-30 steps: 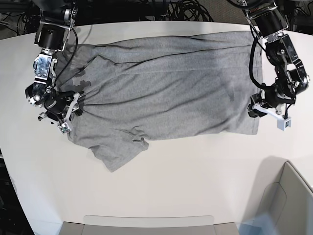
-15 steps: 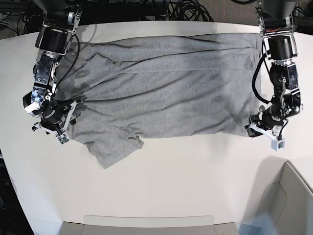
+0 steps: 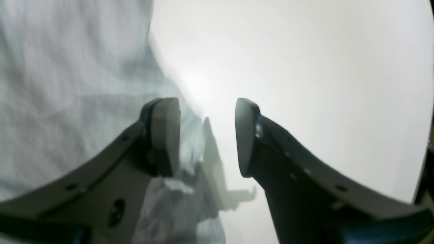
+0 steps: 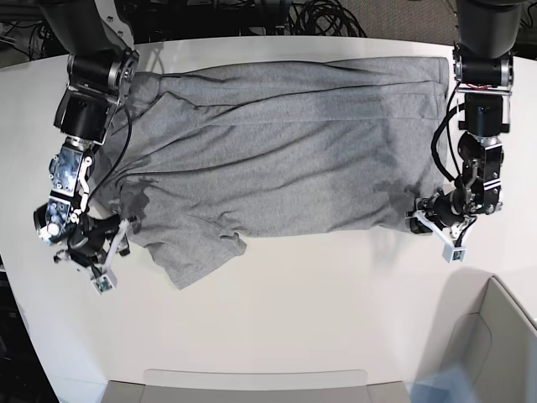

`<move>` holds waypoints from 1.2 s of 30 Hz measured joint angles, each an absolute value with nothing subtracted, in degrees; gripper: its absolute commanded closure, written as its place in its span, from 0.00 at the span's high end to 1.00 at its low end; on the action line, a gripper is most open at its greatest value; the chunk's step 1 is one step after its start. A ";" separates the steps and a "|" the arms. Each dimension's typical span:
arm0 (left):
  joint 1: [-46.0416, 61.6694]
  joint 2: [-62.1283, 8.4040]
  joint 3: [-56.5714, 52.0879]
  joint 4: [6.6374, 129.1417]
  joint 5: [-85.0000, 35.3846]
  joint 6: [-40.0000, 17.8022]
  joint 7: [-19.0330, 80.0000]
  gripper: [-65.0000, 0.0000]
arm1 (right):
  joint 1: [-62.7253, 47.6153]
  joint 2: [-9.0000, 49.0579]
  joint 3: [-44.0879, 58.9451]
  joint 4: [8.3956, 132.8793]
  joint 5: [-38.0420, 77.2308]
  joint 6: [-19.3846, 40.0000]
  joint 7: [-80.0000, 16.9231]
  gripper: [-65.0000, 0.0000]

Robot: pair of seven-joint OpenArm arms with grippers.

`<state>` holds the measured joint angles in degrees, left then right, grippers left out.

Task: Fold the T-shirt properly
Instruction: 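Move both grippers to the hem corners and grasp them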

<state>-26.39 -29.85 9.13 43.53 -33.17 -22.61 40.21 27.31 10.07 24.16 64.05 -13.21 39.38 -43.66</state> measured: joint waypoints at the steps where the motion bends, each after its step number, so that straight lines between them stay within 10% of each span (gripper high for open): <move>1: -26.59 -29.87 8.95 42.28 -33.67 -22.55 39.72 0.57 | 30.11 10.07 24.10 60.53 -13.34 39.38 -43.46 0.41; 12: -24.77 -30.15 8.84 41.21 -34.54 -23.20 37.41 0.57 | 44.99 10.26 24.16 15.44 -22.94 39.38 -12.64 0.41; 24: -24.43 -29.28 8.84 41.23 -34.30 -22.79 37.36 0.56 | 44.29 10.39 24.21 12.27 -29.47 31.35 -6.48 0.41; 27: -23.81 -29.04 8.84 41.23 -34.33 -22.79 37.15 0.44 | 44.95 9.52 24.21 10.72 -33.82 30.83 -5.23 0.36; 32: -22.48 -28.10 8.91 41.34 -34.06 -22.76 36.82 0.02 | 45.52 7.73 24.62 9.74 -37.28 30.76 -4.23 0.00; 36: -22.11 -28.12 10.24 41.36 -34.37 -22.76 35.92 0.00 | 45.78 7.51 24.60 9.69 -37.34 30.72 -4.29 0.00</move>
